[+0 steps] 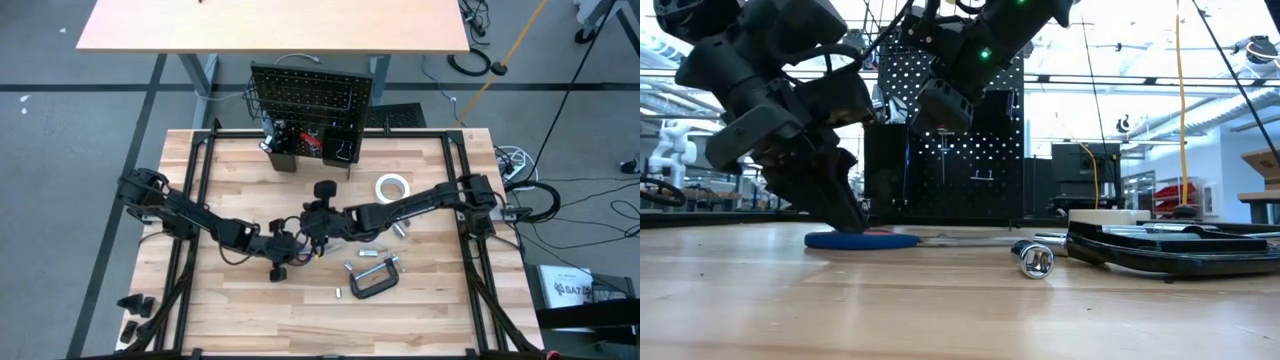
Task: Hang tools onto peg board
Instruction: Put the blue scissors into the left black bin on the peg board
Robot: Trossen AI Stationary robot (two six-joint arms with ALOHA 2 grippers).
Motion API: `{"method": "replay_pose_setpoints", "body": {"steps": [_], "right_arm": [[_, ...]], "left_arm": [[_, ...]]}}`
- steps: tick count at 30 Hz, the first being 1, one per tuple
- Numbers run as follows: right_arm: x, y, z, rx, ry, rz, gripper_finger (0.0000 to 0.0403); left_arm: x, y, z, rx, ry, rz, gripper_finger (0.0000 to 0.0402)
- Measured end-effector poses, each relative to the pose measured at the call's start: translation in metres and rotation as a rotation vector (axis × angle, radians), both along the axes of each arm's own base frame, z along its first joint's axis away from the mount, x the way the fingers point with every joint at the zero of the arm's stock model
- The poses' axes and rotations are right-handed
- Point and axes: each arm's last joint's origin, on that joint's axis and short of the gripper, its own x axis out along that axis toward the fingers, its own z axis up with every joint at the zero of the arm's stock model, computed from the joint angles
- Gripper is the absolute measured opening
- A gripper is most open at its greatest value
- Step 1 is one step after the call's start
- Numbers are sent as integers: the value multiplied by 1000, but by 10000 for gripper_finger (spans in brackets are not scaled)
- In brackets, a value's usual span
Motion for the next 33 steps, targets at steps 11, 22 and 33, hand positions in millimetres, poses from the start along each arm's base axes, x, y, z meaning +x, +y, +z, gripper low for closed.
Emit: {"method": "replay_pose_setpoints", "body": {"steps": [11,22,33], "right_arm": [[-12,-9,31,8,-91,-14,13],[-20,2,44,56,-109,52,13],[-20,2,43,55,-99,52,13]], "left_arm": [[-27,12,50,116,2,48,22],[-28,11,83,71,-95,-1,1],[-29,11,82,86,-77,-15,0]]}}
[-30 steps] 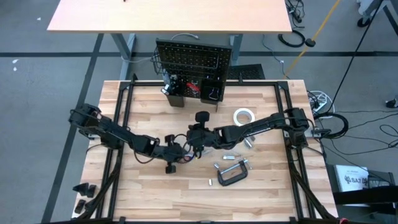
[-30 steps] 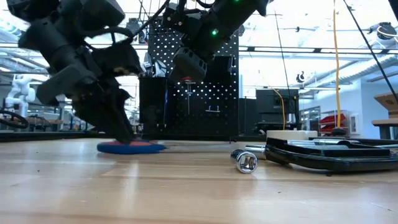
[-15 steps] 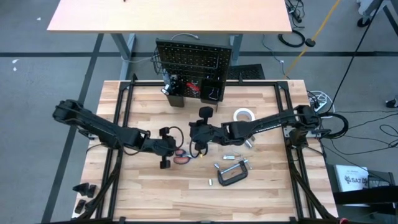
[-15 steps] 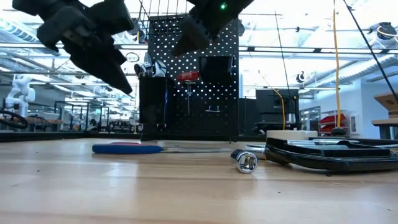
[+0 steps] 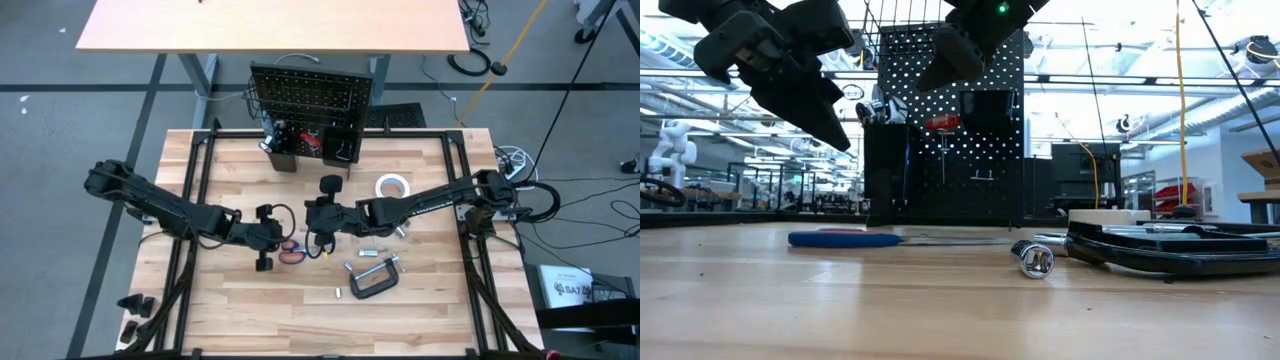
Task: Hang tools onto peg board
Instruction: Put the blue scissors into the left black bin on the peg board
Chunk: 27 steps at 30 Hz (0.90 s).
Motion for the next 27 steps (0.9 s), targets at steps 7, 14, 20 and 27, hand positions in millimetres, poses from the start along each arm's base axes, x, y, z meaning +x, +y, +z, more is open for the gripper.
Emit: {"method": "replay_pose_setpoints", "body": {"steps": [7,14,20,27], "right_arm": [[-1,1,-2,32,12,19,13],[-3,4,-7,131,58,96,13],[-5,5,-13,194,101,116,13],[-4,10,-26,213,160,121,13]], "left_arm": [[0,0,0,28,2,-27,0],[0,0,0,92,7,-92,0],[-1,-1,-1,72,21,-151,0],[3,-3,-17,73,73,-177,51]]}}
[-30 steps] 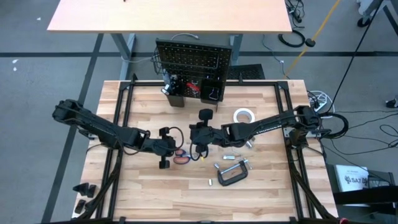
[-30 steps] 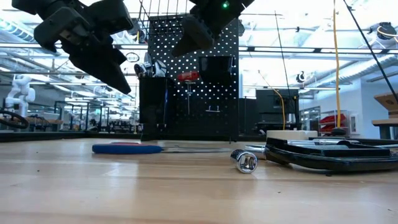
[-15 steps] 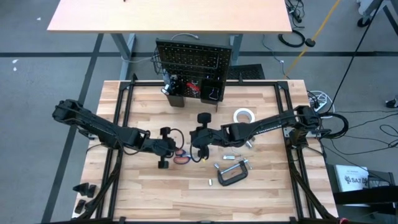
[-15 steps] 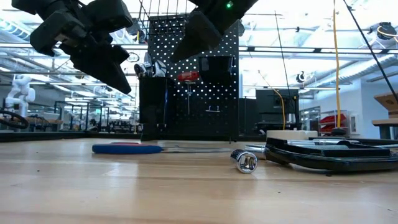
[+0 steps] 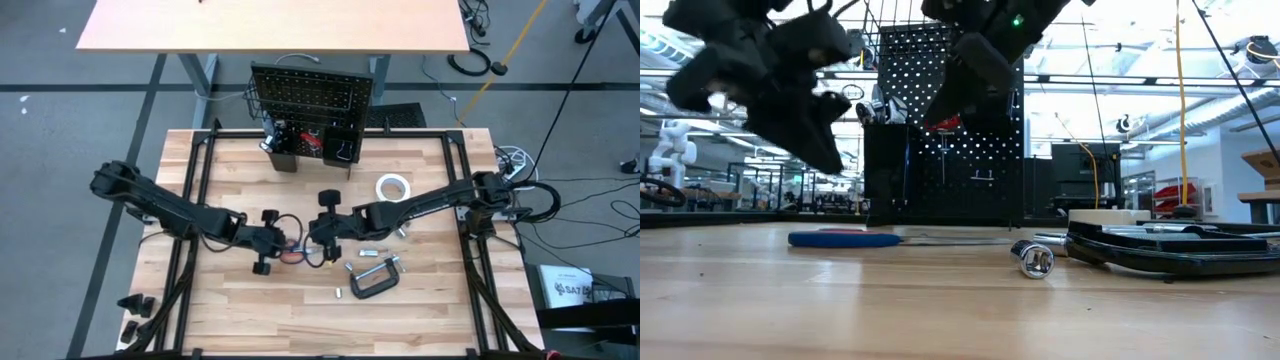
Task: Hang tools onto peg board
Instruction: Put the blue scissors into the left black bin on the peg board
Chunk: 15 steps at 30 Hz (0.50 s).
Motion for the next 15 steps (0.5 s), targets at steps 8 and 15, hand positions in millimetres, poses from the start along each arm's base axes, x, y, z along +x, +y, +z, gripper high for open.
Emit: {"method": "replay_pose_setpoints", "body": {"steps": [8,15], "right_arm": [[2,0,-9,-2,29,-3,13],[2,0,-8,-1,28,-3,13]], "left_arm": [[14,-1,-18,-73,15,109,169],[19,0,-22,-189,39,194,187]]}}
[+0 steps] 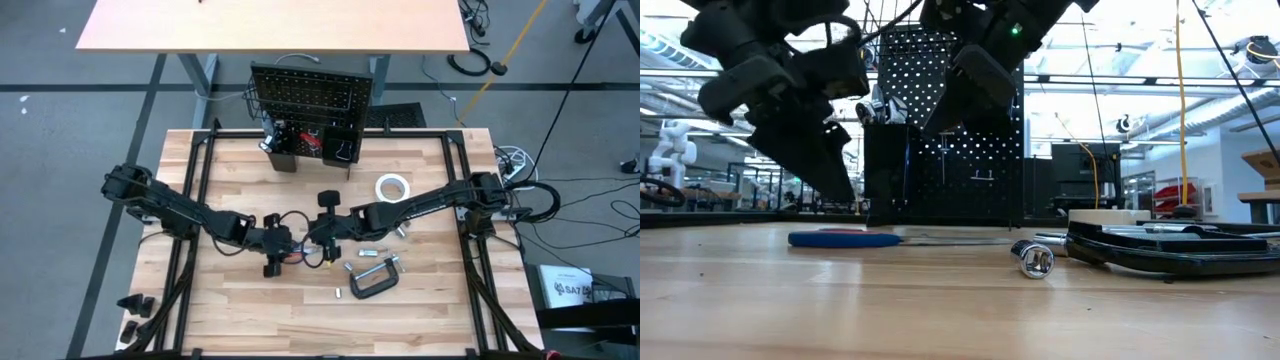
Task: Hang tools onto peg board
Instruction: Put the blue scissors into the left black bin on the peg board
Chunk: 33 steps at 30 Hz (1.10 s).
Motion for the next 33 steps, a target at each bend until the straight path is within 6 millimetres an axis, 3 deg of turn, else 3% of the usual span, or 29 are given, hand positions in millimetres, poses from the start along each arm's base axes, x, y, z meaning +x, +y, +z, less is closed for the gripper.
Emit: {"method": "replay_pose_setpoints", "body": {"steps": [17,20,24,33], "right_arm": [[0,0,0,1,3,-2,13],[0,0,0,0,5,-2,13],[0,0,0,0,5,-3,13],[-5,-1,-4,-12,74,-6,13]], "left_arm": [[11,-3,-50,38,153,52,184],[11,-3,-52,58,154,43,157],[11,-3,-52,82,151,20,84],[10,-2,-46,82,121,15,78]]}}
